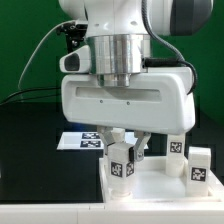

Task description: Assemble square table

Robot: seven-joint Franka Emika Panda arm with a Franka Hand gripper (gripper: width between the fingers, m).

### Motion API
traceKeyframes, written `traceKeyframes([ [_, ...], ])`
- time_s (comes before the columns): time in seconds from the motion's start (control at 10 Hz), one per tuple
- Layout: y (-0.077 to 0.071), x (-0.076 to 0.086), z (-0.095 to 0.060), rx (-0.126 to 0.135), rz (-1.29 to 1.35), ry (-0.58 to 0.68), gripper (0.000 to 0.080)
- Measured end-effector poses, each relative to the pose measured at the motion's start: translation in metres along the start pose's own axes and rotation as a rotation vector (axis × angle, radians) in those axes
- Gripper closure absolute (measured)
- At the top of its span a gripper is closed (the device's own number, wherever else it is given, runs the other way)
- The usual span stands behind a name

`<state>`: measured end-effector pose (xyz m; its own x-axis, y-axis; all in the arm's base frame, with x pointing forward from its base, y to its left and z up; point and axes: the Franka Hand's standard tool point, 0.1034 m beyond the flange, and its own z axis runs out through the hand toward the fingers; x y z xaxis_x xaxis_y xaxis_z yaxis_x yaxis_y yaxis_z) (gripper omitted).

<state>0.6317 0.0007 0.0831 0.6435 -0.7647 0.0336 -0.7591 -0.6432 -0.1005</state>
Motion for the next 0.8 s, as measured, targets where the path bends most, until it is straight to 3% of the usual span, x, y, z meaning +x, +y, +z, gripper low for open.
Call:
traceKeyframes([
  [0.2,-0.0008,0.0018,0.0003,0.004,0.395,-0.015,0.0512],
  [0.3,-0.0003,0.0024,0.0006,0.020,0.589,-0.038,0.0512],
  [0.6,-0.0014,0.0019,0.0015,0.035,0.761,-0.064,0.0512],
  [0.8,-0.0024,0.0013,0.0013,0.035,0.632,-0.054,0.0268],
])
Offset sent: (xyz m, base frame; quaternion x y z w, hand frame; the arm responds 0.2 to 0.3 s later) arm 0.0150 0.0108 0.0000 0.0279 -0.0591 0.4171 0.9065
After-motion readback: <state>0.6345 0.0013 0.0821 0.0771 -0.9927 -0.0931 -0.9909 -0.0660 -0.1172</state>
